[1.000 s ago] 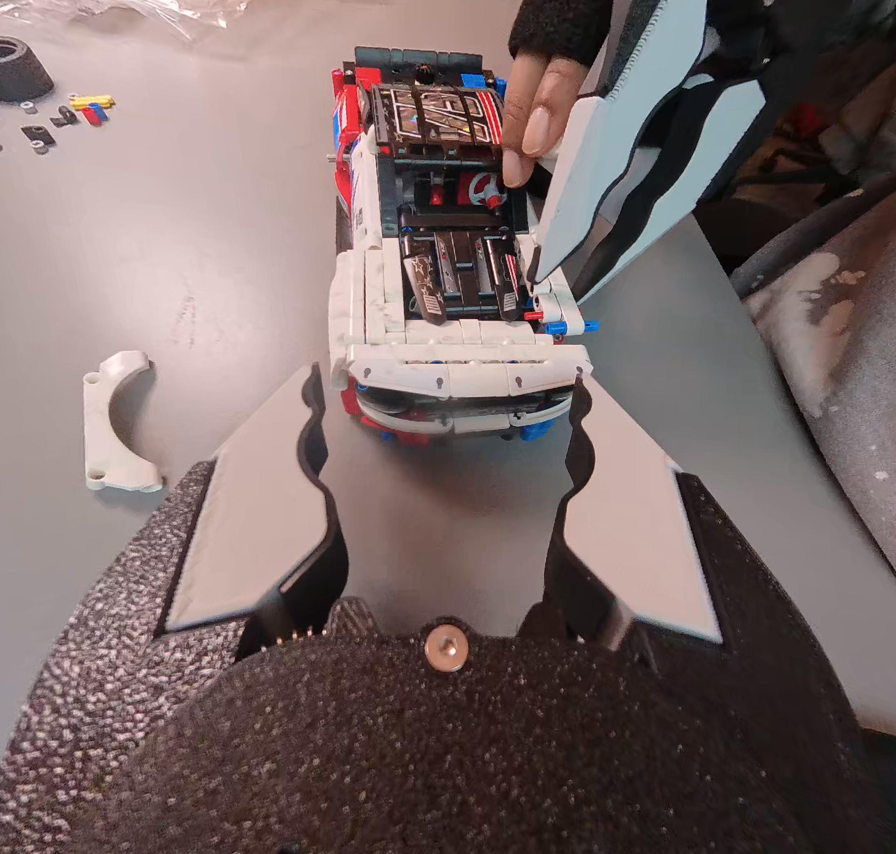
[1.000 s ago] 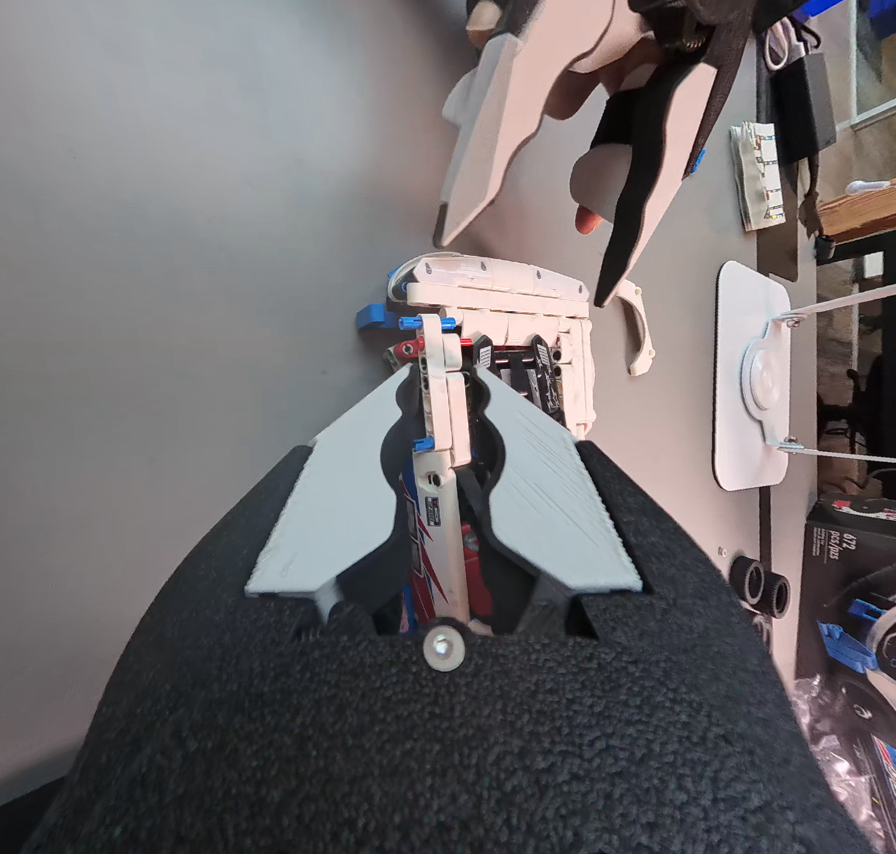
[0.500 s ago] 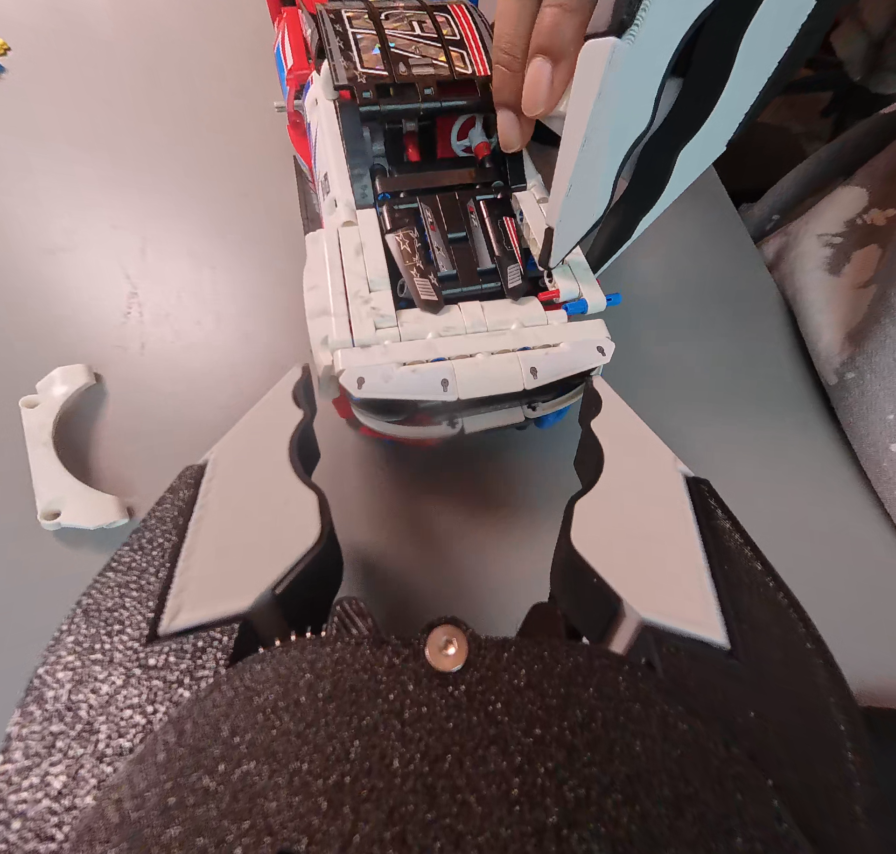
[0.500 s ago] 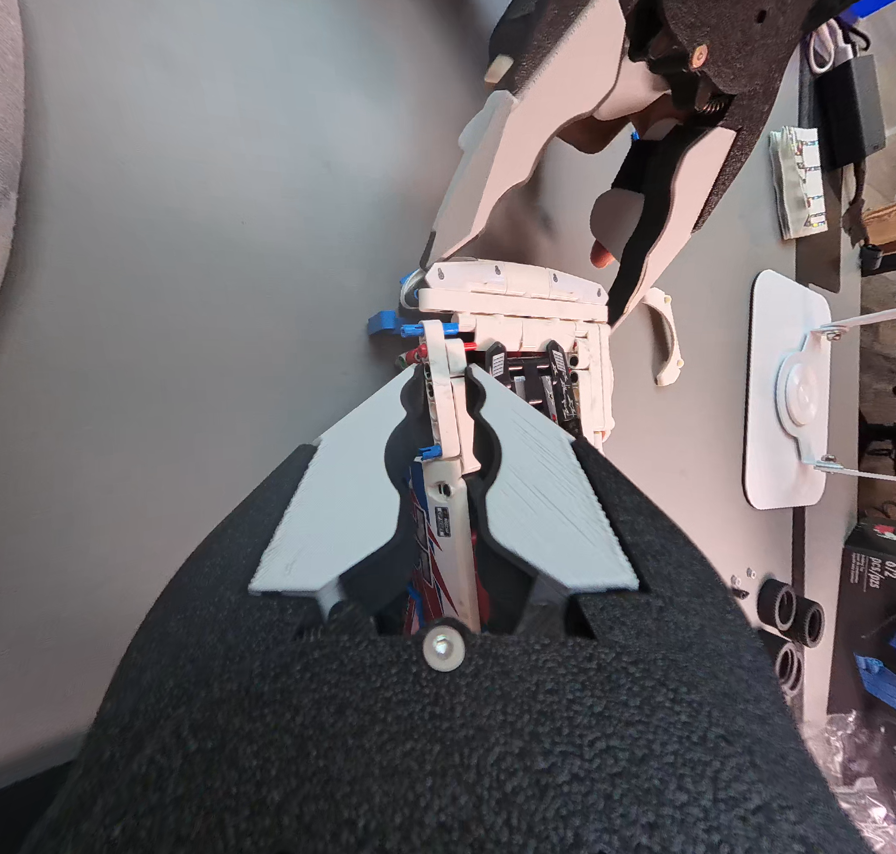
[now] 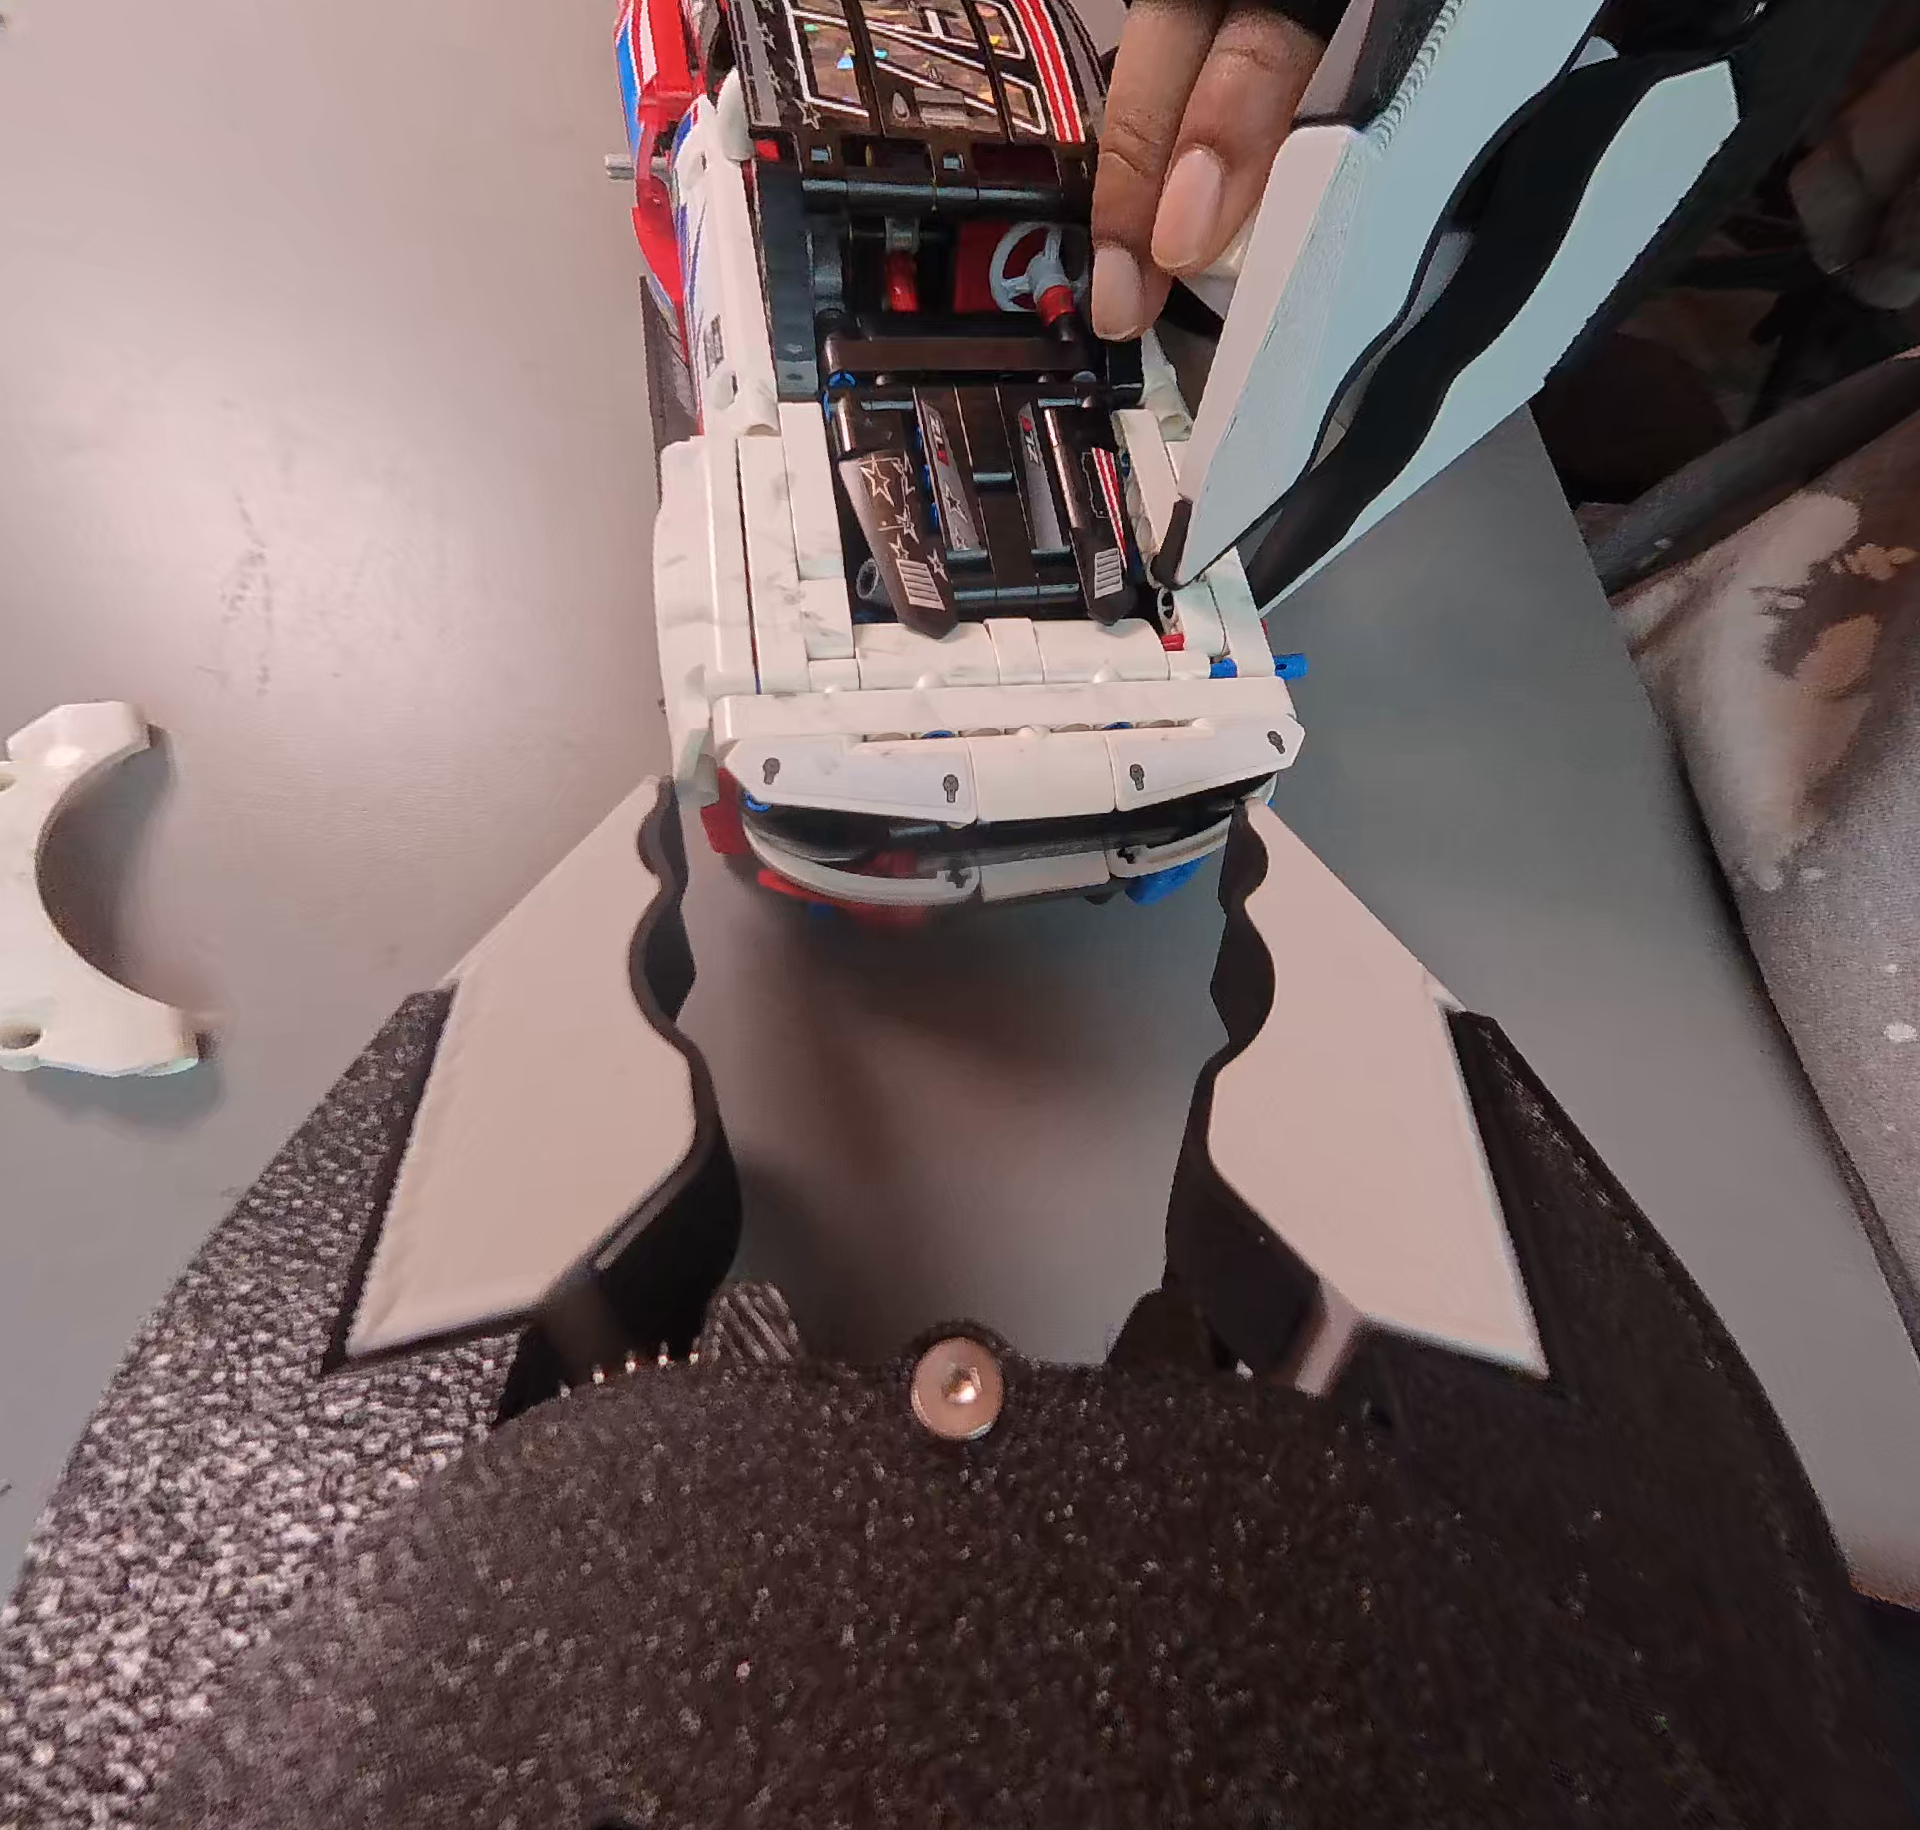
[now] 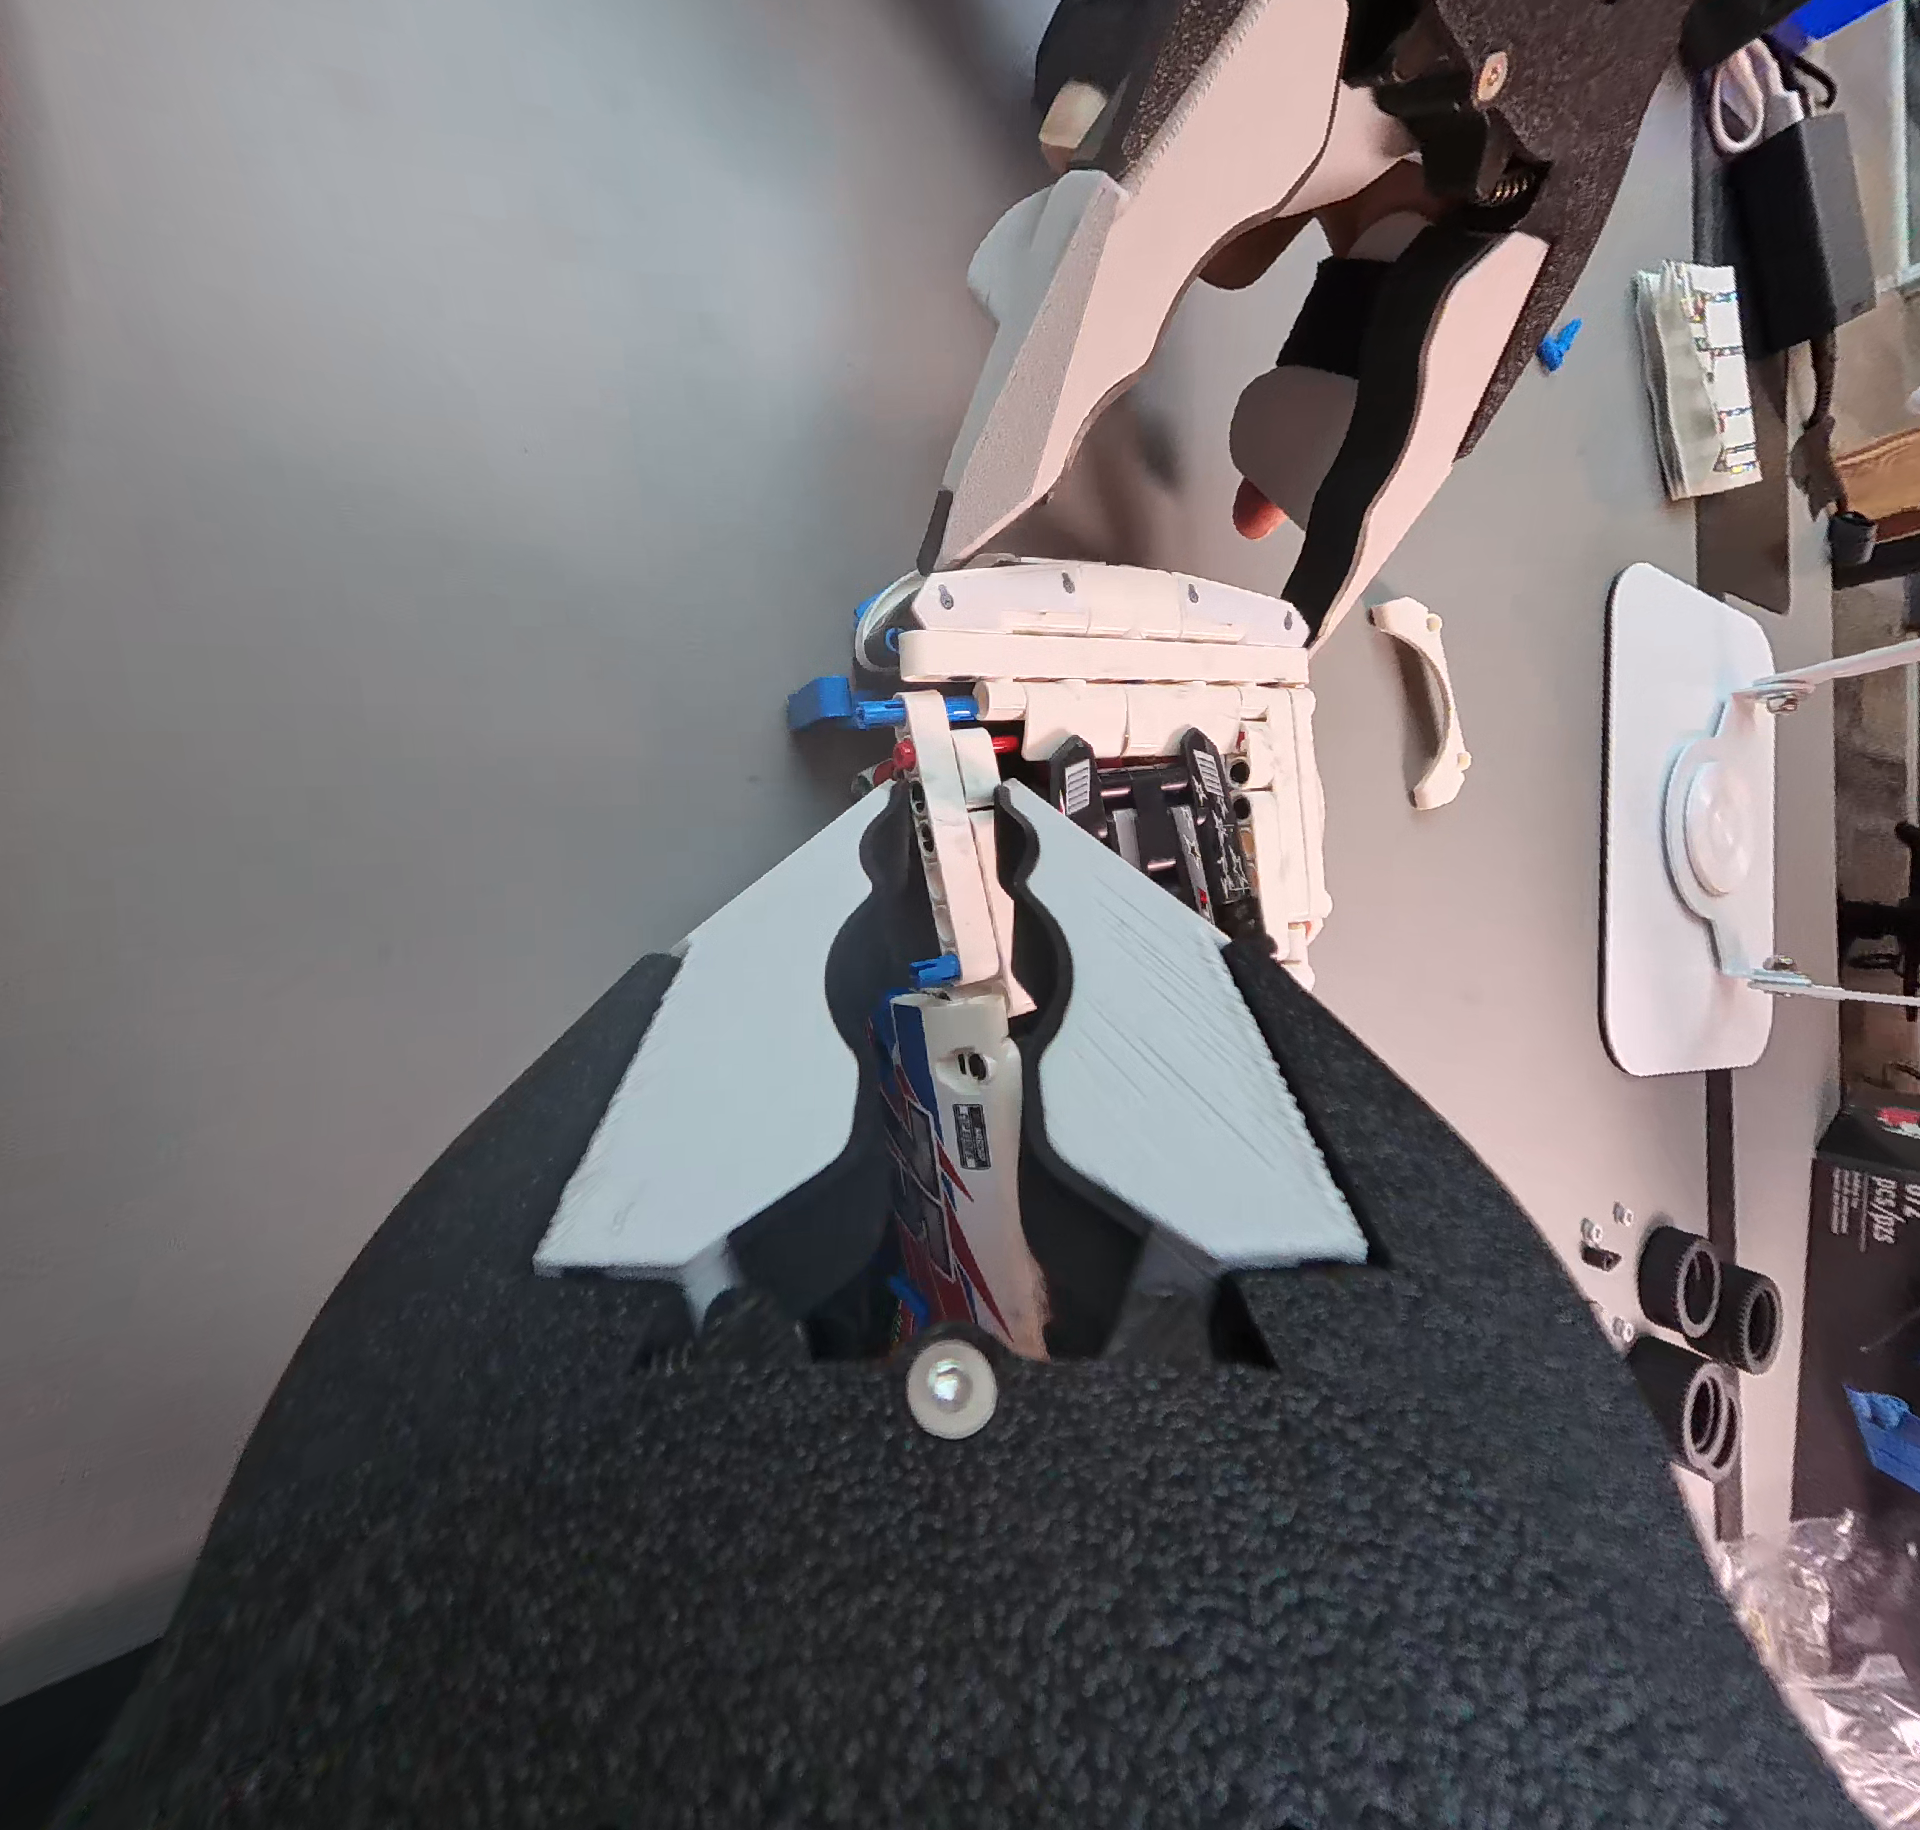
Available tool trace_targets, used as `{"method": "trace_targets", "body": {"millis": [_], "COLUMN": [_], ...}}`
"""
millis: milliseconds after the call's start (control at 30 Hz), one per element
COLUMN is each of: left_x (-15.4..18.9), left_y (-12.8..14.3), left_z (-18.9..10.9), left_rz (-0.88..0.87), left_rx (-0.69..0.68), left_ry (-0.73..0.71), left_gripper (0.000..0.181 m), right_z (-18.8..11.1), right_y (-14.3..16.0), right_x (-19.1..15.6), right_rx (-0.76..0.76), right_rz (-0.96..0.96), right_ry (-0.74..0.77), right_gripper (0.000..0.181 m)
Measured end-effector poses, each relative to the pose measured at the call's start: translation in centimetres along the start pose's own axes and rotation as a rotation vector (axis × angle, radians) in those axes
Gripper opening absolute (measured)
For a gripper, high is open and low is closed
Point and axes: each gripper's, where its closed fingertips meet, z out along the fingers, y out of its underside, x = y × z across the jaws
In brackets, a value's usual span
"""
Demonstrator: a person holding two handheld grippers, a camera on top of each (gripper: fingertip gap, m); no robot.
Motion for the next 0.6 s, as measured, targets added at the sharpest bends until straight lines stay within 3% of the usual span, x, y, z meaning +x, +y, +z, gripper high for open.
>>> {"method": "trace_targets", "body": {"millis": [200,433,600], "left_x": [-0.6,-0.7,-0.5], "left_y": [-1.2,-0.9,-0.9], "left_z": [-0.9,0.0,0.1], "left_rz": [-0.019,0.002,-0.006], "left_rx": [0.077,0.029,0.024], "left_ry": [0.024,0.068,0.089], "left_gripper": [0.099,0.105,0.099], "right_z": [-0.1,-0.4,-0.5], "right_y": [-0.1,-0.1,-0.2], "right_x": [0.2,0.0,0.1], "right_rx": [0.044,0.087,0.115], "right_rz": [0.007,-0.003,0.015], "right_ry": [0.026,0.015,0.015], "right_gripper": [0.013,0.011,0.007]}}
